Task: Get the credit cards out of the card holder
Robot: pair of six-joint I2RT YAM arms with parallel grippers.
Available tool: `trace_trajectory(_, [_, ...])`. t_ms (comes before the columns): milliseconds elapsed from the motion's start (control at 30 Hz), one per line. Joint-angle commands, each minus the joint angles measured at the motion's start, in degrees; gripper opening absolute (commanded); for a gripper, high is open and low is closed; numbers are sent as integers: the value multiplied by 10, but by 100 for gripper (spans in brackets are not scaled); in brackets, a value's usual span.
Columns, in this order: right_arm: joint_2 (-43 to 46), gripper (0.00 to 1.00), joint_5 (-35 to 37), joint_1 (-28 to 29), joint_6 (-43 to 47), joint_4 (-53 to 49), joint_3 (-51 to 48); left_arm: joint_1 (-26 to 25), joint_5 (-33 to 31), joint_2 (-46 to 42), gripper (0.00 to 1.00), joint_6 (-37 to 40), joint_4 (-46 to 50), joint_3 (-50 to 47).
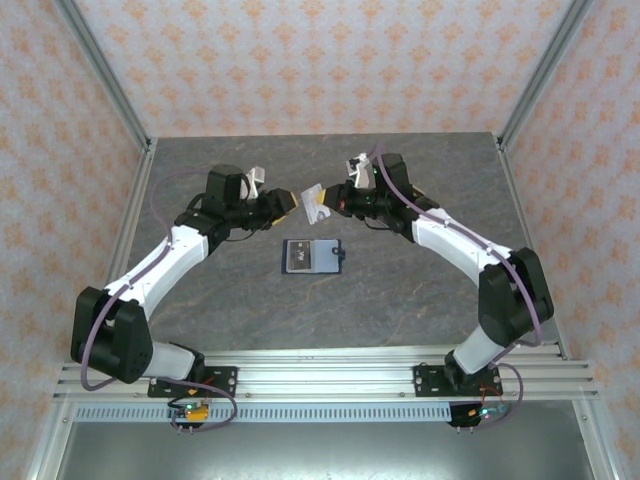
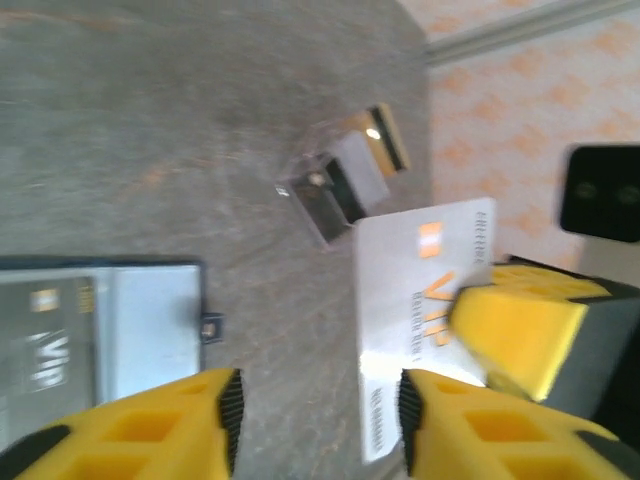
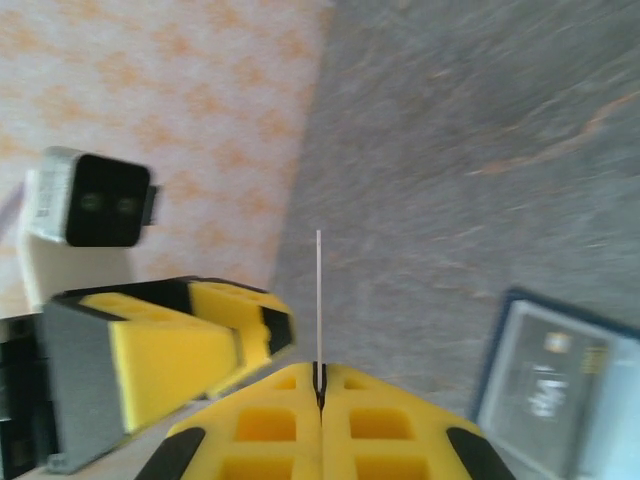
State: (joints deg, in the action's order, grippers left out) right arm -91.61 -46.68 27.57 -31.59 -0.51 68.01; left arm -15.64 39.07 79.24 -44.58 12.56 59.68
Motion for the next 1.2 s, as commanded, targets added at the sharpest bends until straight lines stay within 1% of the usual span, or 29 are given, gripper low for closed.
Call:
trace_trajectory(0, [21,0,75,-35,139,-128,42,1,-145,-25,59,112,162,37])
trace_trajectory(67, [19,0,95,-64,183,-140,48,2,-196,-27,70,136,200,40])
trace_trajectory(167, [7,0,140,-97,270,-154,62,2,-241,-28,84,172,231,44])
trace_trajectory(300, [-14,0,164,-128,408,-166,80,3,-278,-30,99,197,248,48])
trace_trajectory(367, [-22,0,183,-137,491,-164,79,3,-291,-32,100,211,255,50])
trace_trajectory(433, [-30,0,182,-150,553,-171,85,3,-298,-33,100,221,258,52])
trace_trajectory(467, [-37,0,176,-156,584,-189,94,3,-299,-33,100,225,260,53])
trace_trajectory(533, [-61,0,144,-173,680,-262,129,3,-299,-30,100,232,267,59])
trace_trajectory(600, [-91,0,139,-187,733,-323,171,3,-295,-25,100,239,275,65])
trace_trajectory(700, [-146,0,129,-206,768,-405,244,3,-283,-18,100,241,279,69])
trace_trajectory(767, [-173,0,136,-211,785,-431,271,3,-280,-13,100,239,278,68])
trace_trajectory(867, [-192,0,146,-214,801,-435,282,4,-283,-8,100,236,279,67])
trace_trajectory(1000, [-196,0,150,-224,812,-414,264,8,-282,2,100,236,284,71])
trace_trajectory(1167, [-208,0,148,-236,831,-415,256,8,-274,14,100,239,283,72])
